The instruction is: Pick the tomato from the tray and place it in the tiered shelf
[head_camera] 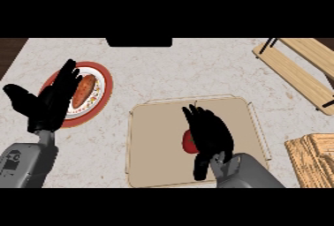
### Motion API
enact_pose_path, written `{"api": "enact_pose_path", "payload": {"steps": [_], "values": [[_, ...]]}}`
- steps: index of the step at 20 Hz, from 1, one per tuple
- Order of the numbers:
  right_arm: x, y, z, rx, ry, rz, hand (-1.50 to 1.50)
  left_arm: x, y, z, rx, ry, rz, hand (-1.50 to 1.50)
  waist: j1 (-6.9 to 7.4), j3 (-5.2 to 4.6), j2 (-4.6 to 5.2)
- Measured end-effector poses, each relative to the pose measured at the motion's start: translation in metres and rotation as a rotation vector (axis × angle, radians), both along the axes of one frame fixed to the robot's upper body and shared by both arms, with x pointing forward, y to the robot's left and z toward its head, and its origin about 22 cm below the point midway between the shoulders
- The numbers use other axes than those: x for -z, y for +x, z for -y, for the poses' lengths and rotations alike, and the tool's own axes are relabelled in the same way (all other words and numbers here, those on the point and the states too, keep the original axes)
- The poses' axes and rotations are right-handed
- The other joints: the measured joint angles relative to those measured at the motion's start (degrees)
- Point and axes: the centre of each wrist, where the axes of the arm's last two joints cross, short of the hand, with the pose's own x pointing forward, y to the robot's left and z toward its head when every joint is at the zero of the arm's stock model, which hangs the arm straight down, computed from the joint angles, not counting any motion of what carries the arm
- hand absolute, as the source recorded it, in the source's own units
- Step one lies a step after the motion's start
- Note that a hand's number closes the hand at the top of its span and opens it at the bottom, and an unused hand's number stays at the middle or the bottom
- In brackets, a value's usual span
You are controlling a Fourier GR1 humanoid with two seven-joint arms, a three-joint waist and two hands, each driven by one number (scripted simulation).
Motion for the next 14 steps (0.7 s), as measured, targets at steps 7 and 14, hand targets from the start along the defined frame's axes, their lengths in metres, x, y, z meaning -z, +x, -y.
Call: {"api": "enact_pose_path", "payload": {"steps": [7, 14], "values": [[0.023, 0.006, -0.004, 0.026, -0.012, -0.023, -1.50, -0.005, -0.005, 0.002, 0.008, 0.001, 0.000, 0.00, 0.16, 0.01, -0.02], [0.044, 0.016, -0.012, 0.040, -0.014, -0.058, 1.50, -0.005, -0.008, -0.001, 0.011, -0.004, -0.007, 0.00, 0.17, -0.01, -0.03]]}}
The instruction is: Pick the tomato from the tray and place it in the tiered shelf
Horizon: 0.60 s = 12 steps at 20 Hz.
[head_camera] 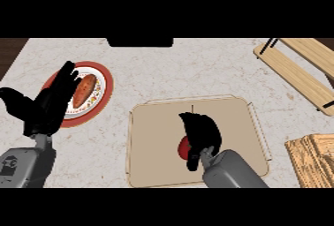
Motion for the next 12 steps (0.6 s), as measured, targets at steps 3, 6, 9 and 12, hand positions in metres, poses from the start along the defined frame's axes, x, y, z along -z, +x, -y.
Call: {"api": "enact_pose_path", "payload": {"steps": [3, 6, 9, 12], "values": [[0.004, -0.001, 0.004, -0.019, 0.007, 0.003, 1.50, -0.004, 0.003, -0.002, -0.001, 0.006, 0.002, 0.00, -0.01, -0.08, -0.28], [0.010, 0.002, 0.003, -0.057, -0.016, 0.046, 1.50, -0.001, 0.001, 0.001, -0.003, 0.005, 0.002, 0.00, -0.03, -0.18, -0.47], [0.016, 0.001, 0.006, -0.086, -0.014, 0.102, 1.50, -0.006, -0.001, -0.001, -0.005, 0.010, 0.005, 0.00, -0.04, -0.24, -0.63], [0.015, 0.005, 0.002, -0.096, -0.013, 0.146, 1.50, 0.003, 0.001, 0.000, -0.005, 0.015, 0.002, 0.00, -0.15, -0.25, -0.51]]}}
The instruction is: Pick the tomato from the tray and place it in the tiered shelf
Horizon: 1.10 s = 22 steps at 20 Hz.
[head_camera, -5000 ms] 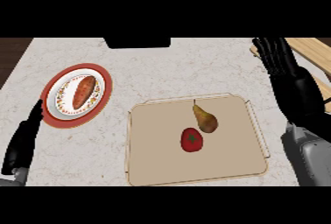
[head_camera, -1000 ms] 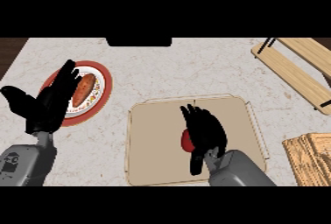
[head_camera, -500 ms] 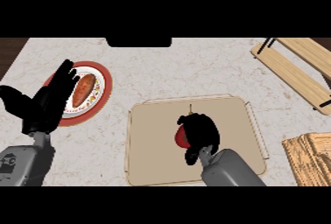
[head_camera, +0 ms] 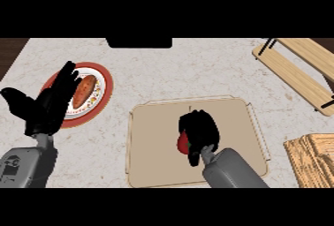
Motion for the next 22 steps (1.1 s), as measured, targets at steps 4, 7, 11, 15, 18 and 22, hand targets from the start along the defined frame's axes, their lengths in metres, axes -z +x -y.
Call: {"api": "enact_pose_path", "payload": {"steps": [4, 7, 11, 15, 18, 22], "values": [[0.000, -0.009, 0.008, -0.017, 0.059, 0.060, 1.50, 0.000, 0.001, -0.009, 0.000, -0.010, 0.001, 0.00, -0.05, 0.10, 0.12], [-0.002, -0.035, 0.019, -0.106, 0.091, 0.077, 1.50, 0.004, -0.002, -0.008, -0.003, -0.010, -0.001, 0.00, -0.32, 0.15, 0.08], [-0.009, -0.075, 0.042, -0.201, 0.132, 0.095, 1.50, 0.001, -0.006, -0.009, -0.010, -0.007, 0.001, 0.00, -0.55, 0.20, 0.10], [-0.041, -0.090, 0.055, -0.188, 0.340, 0.169, 1.50, 0.001, -0.007, -0.010, -0.020, -0.009, -0.002, 0.00, -1.00, 0.25, 0.20], [-0.075, -0.099, 0.068, -0.154, 0.475, 0.272, 1.50, 0.001, -0.007, -0.009, -0.023, -0.008, -0.003, 0.00, -1.27, 0.27, 0.20], [-0.120, -0.110, 0.091, -0.091, 0.604, 0.408, 1.50, 0.002, -0.006, -0.006, -0.023, -0.006, -0.001, 0.00, -1.14, 0.26, 0.31]]}}
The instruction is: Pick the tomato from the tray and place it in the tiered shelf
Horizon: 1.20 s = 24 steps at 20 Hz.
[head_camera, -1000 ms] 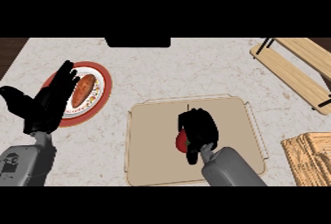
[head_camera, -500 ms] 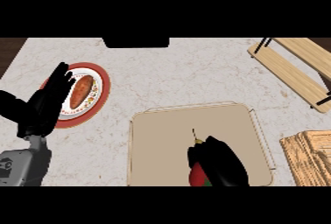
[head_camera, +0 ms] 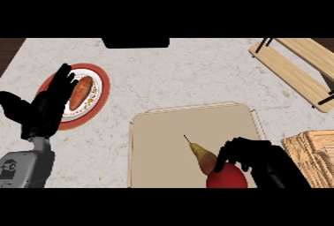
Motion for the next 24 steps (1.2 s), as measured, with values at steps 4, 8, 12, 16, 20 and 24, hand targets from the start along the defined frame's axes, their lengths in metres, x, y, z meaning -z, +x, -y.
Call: {"api": "enact_pose_path", "payload": {"steps": [4, 8, 12, 16, 20, 24], "values": [[-0.032, 0.006, 0.021, 0.101, 0.049, 0.048, 1.50, -0.004, 0.002, 0.002, 0.012, 0.003, 0.002, 0.00, 0.56, -0.03, 0.11], [-0.061, 0.018, 0.036, 0.203, 0.057, 0.081, 1.50, -0.001, 0.001, 0.001, 0.013, 0.000, 0.001, 0.00, 0.82, -0.03, 0.16], [-0.092, 0.027, 0.064, 0.281, 0.043, 0.122, 1.50, -0.006, 0.004, 0.001, 0.016, -0.001, 0.004, 0.00, 0.77, -0.02, 0.14], [-0.124, 0.041, 0.096, 0.338, 0.063, 0.134, 1.50, -0.005, 0.003, 0.003, 0.024, 0.000, 0.002, 0.00, 0.91, -0.03, 0.13], [-0.144, 0.063, 0.131, 0.415, 0.061, 0.127, 1.50, -0.003, 0.002, 0.006, 0.023, 0.000, 0.003, 0.00, 1.12, -0.02, 0.21], [-0.153, 0.078, 0.170, 0.463, 0.086, 0.112, 1.50, -0.010, 0.003, 0.007, 0.023, 0.004, 0.005, 0.00, 1.19, 0.00, 0.25]]}}
